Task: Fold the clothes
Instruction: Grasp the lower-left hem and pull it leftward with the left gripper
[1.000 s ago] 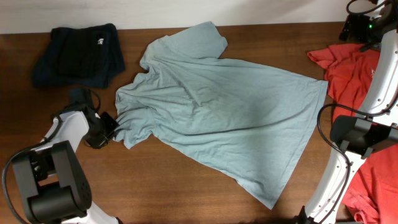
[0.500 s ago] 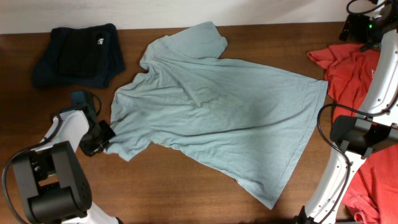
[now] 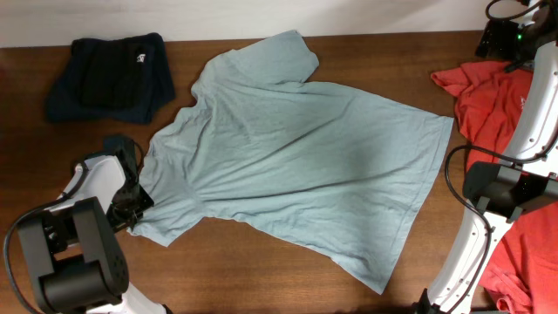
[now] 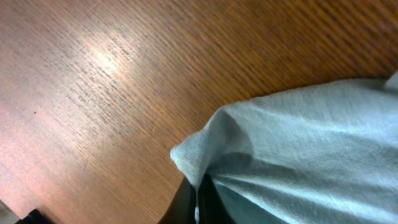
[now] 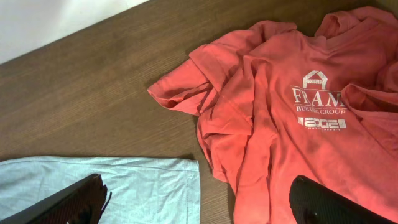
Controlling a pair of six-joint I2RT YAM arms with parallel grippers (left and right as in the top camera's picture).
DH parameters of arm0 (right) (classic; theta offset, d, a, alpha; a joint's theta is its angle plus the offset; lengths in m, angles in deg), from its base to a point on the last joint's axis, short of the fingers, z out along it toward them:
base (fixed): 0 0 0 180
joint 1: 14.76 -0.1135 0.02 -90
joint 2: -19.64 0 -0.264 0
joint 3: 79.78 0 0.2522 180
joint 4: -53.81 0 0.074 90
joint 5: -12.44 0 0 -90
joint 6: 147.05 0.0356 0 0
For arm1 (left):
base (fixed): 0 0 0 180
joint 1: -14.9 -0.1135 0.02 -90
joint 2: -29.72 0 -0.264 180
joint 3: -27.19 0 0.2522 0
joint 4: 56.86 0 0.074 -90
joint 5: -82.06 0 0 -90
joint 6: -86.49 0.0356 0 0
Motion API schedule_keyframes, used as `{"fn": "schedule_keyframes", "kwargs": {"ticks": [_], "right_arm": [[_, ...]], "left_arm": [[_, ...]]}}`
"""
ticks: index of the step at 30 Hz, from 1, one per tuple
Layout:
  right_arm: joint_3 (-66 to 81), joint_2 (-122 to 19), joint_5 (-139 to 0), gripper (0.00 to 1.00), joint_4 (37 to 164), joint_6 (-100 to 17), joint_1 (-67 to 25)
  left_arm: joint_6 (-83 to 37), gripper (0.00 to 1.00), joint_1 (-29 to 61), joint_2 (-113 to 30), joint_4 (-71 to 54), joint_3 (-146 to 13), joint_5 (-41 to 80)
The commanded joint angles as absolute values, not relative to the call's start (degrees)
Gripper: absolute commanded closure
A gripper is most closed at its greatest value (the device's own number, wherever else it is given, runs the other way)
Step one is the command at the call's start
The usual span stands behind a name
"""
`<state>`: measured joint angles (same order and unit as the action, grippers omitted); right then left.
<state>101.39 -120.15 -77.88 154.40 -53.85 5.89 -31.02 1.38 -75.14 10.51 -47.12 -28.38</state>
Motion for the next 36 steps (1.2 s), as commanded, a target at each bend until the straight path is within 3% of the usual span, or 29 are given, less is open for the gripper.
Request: {"fn": "schedule_keyframes", "kwargs": {"ticks": [1, 12, 22, 28, 29, 30, 31, 32, 33, 36], "right_arm": [[102.0, -119.3, -77.8, 0.01, 154.5, -53.6, 5.9], [102.0, -119.3, -77.8, 0.01, 154.6, -53.6, 5.9], [102.0, -119.3, -77.8, 0.01, 154.5, -53.7, 5.9], [102.0, -119.3, -77.8, 0.01, 154.5, -53.6, 5.9], [102.0, -119.3, -77.8, 0.01, 154.5, -53.6, 5.9], [102.0, -119.3, -77.8, 0.01, 154.5, -53.6, 5.9], [102.0, -119.3, -77.8, 0.01, 154.5, -53.7, 5.9], [102.0, -119.3, -77.8, 0.01, 154.5, -53.6, 5.9], [102.0, -119.3, -77.8, 0.01, 154.5, -53.7, 5.9], [102.0, -119.3, -77.8, 0.01, 154.5, -53.7, 5.9]], "left_arm": [[-32.9, 0.99, 1.1, -76.2, 11.5, -46.6, -29.7], [-33.9, 0.99, 1.1, -76.2, 14.5, -46.6, -19.9], [-33.9, 0.99, 1.1, -76.2, 16.5, -46.6, -25.6], [-33.9, 0.89, 1.1, -76.2, 14.4, -46.6, -26.1], [-33.9, 0.84, 1.1, -76.2, 14.4, -46.6, -26.1], [-33.9, 0.67, 1.1, -76.2, 14.4, -46.6, -25.9], [-33.9, 0.48, 1.1, -76.2, 14.6, -46.6, -25.3], [-33.9, 0.19, 1.1, -76.2, 14.6, -46.6, -24.7], [-33.8, 0.03, 1.1, -76.2, 14.6, -46.6, -24.0], [-32.2, 0.01, 1.1, -76.2, 15.1, -47.6, -23.6]]}}
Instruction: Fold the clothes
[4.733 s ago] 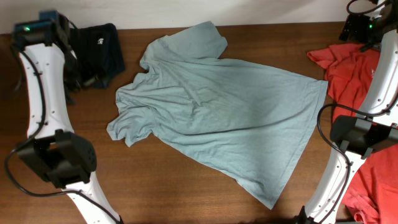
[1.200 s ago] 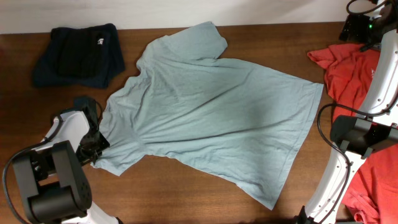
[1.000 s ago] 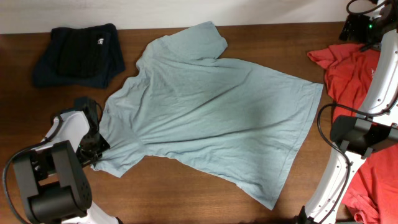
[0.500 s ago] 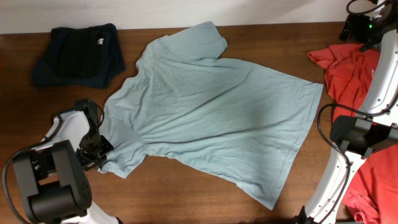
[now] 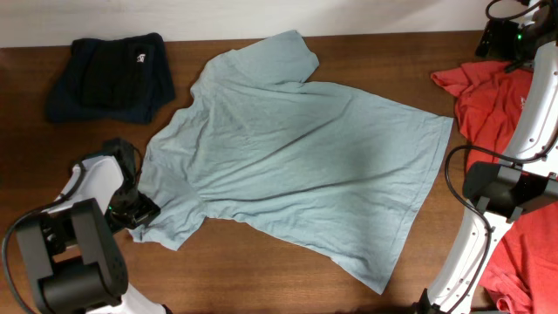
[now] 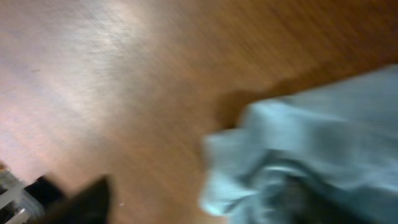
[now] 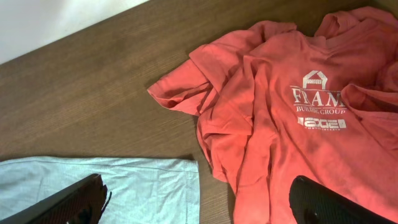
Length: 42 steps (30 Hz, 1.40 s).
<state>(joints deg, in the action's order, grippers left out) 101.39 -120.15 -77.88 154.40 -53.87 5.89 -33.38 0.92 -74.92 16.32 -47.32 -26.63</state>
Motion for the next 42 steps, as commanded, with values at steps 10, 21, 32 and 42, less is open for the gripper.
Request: {"fn": "schedule_keyframes", "kwargs": {"ticks": [10, 21, 32, 42], "right_arm": [[102.0, -119.3, -76.1, 0.01, 154.2, -53.6, 5.9], [101.8, -117.0, -61.5, 0.28, 164.9, -56.2, 5.8], [89.7, -87.9, -64.3, 0.29, 164.9, -46.1, -1.5], [35.8, -58.8, -70.9, 0.25, 163.5, -42.9, -12.1]], "left_arm": [[-24.8, 0.01, 3.9, -72.3, 23.4, -66.2, -19.4], [-14.3, 0.01, 10.0, -71.7, 22.8, -83.9, -10.5], [-14.4, 0.01, 10.1, -71.7, 24.3, -84.1, -10.4], [-14.4, 0.01, 10.1, -71.7, 23.0, -84.1, -10.5]]}}
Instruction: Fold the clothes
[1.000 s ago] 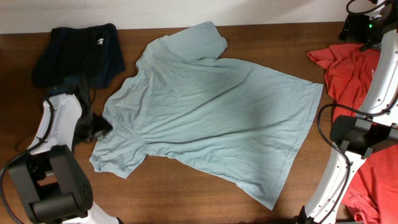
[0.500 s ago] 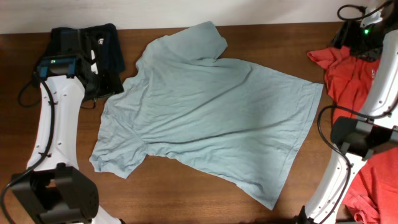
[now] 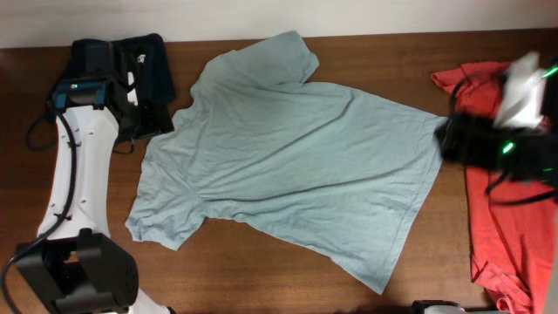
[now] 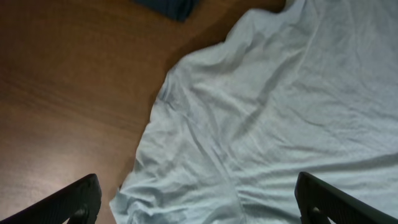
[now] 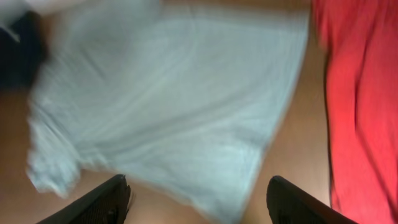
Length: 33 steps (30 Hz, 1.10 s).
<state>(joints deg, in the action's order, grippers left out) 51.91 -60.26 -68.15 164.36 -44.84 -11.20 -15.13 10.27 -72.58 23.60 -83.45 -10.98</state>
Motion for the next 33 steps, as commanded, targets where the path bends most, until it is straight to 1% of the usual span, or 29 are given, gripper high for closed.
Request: {"fn": "schedule_keyframes", "kwargs": {"ticks": [1, 6, 10, 13, 16, 20, 22, 27, 33], "right_arm": [[30.5, -57.0, -70.9, 0.25, 162.4, -42.2, -12.1], [7.0, -51.5, -69.0, 0.25, 154.3, -39.4, -12.1], [-6.2, -51.8, -61.5, 0.25, 147.1, -39.2, -12.1], [-15.3, -52.1, -59.9, 0.28, 141.8, -35.6, -12.1], [-21.3, -52.1, -59.6, 0.28, 139.5, -33.1, -12.1], [-26.2, -52.1, -59.0, 0.29, 139.5, -31.0, -12.1], [-28.6, -52.1, -55.8, 0.28, 139.1, -31.0, -12.1], [-35.9, -52.1, -53.8, 0.29, 133.9, -28.9, -12.2], [-40.0, -52.1, -53.8, 0.3, 128.8, -27.6, -12.2]], "left_arm": [[-14.4, 0.01, 10.1, -71.7, 22.9, -84.1, -10.4], [-14.6, 0.01, 10.3, -71.7, 22.3, -84.1, -10.2], [-14.6, 0.01, 10.3, -71.7, 22.0, -84.1, -10.3], [-14.6, 0.01, 10.3, -71.7, 21.8, -84.1, -10.3], [-14.6, 0.01, 10.3, -71.7, 21.3, -84.1, -10.3], [-14.6, 0.01, 10.3, -71.7, 20.2, -84.1, -10.2], [-14.6, 0.01, 10.3, -71.7, 19.9, -84.1, -10.2], [-14.8, 0.01, 10.3, -71.7, 19.9, -84.1, -10.2], [-14.8, 0.01, 10.3, -71.7, 19.9, -84.1, -10.2]]}}
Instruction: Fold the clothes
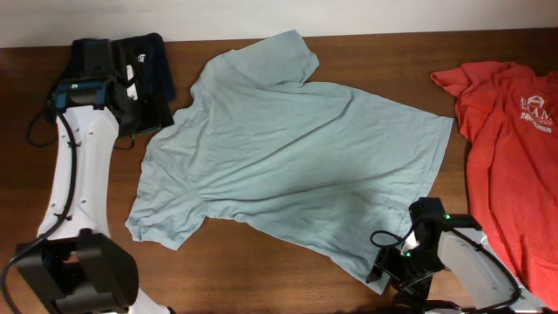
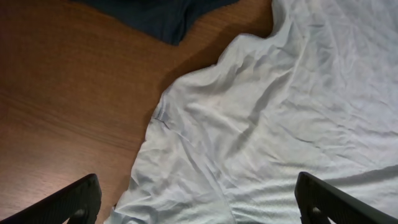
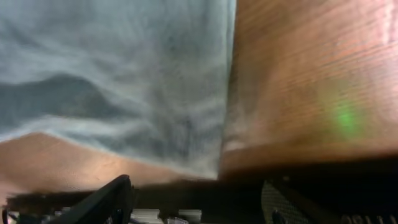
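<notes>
A light blue T-shirt lies spread flat on the brown table, collar to the left. My left gripper hangs high beside its shoulder. In the left wrist view the left gripper is open, with the shirt's creased shoulder and sleeve far below it. Down at the table's front, my right gripper is at the shirt's lower hem corner. The right gripper is open in the right wrist view, with the hem corner just ahead of its fingers.
A folded navy garment lies at the back left, partly under the left arm, and shows as a dark edge. A red T-shirt with a white logo lies spread along the right side. The table's front edge is near the right gripper.
My right arm was over the shirt's right hem by the red shirt; now it is low at the front, at the lower hem corner. The left arm has hardly shifted.
My left gripper was shut on the blue shirt's front-left sleeve while the right arm stayed at the far right. Then the sleeve lay let go. Then the left arm stood raised by the navy garment and the right arm over the right hem, now at the front corner.
</notes>
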Controlling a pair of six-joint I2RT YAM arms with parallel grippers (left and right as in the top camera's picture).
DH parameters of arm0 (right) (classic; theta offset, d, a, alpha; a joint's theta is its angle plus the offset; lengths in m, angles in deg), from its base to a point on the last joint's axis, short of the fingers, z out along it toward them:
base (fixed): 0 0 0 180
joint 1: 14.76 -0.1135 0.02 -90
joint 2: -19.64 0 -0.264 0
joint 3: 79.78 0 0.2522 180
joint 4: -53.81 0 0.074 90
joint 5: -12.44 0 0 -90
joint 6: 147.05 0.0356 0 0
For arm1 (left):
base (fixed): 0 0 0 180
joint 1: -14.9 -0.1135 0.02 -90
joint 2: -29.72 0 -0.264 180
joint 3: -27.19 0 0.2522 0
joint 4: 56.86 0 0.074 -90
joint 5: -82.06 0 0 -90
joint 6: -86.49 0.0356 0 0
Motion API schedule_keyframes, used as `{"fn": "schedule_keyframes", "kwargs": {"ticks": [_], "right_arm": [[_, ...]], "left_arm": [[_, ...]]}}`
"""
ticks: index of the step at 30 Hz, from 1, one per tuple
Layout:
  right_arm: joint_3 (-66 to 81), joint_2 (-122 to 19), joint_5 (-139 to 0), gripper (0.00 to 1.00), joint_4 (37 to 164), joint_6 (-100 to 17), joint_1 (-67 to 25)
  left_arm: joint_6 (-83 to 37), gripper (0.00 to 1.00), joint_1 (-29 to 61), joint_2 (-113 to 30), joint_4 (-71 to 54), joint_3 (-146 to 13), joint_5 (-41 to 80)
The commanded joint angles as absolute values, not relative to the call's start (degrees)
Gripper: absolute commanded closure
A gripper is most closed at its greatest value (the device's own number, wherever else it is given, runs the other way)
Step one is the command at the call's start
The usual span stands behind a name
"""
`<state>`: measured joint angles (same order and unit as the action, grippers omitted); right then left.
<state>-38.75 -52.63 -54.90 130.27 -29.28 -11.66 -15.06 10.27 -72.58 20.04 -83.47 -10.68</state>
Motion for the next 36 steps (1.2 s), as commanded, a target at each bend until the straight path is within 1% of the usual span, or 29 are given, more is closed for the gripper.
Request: {"fn": "schedule_keyframes", "kwargs": {"ticks": [1, 3, 12, 18, 21, 23, 27, 30, 31, 34, 36], "right_arm": [[-40.2, -52.1, -53.8, 0.33, 128.1, -27.6, -12.2], [-40.4, -52.1, -53.8, 0.35, 126.6, -26.8, -12.2], [-41.3, -52.1, -54.4, 0.36, 122.7, -24.1, -12.2], [-41.8, -52.1, -54.4, 0.39, 121.3, -23.5, -12.2], [-41.8, -52.1, -54.4, 0.43, 121.3, -23.5, -12.2], [-41.8, -52.1, -54.4, 0.49, 121.3, -23.5, -12.2], [-41.8, -52.1, -54.2, 0.7, 121.0, -23.6, -12.2], [-41.8, -52.1, -54.2, 0.72, 121.1, -23.6, -12.2], [-41.8, -52.1, -54.2, 0.74, 121.1, -23.6, -12.2], [-41.8, -52.1, -54.1, 0.95, 121.1, -23.6, -12.2], [-41.8, -52.1, -54.0, 0.96, 121.1, -24.1, -12.2]], "left_arm": [[-14.8, 0.01, 10.3, -71.7, 19.9, -84.1, -10.2], [-14.8, 0.01, 10.3, -71.7, 19.9, -84.1, -10.2], [-14.8, 0.01, 10.3, -71.7, 20.0, -84.1, -10.3], [-14.8, 0.01, 10.3, -71.7, 19.9, -84.1, -10.3], [-14.8, 0.01, 10.3, -71.7, 20.0, -84.1, -10.3], [-14.8, 0.01, 10.2, -71.7, 20.2, -84.1, -10.8], [-15.9, 0.01, 9.3, -71.7, 21.2, -84.1, -11.8], [-16.7, 0.01, 8.2, -71.7, 21.9, -84.0, -11.8], [-16.7, 0.01, 7.9, -71.7, 22.1, -84.0, -11.8], [-17.1, 0.01, 6.8, -71.7, 22.4, -83.6, -11.7], [-18.1, 0.01, 6.3, -71.7, 22.7, -83.0, -11.7]]}}
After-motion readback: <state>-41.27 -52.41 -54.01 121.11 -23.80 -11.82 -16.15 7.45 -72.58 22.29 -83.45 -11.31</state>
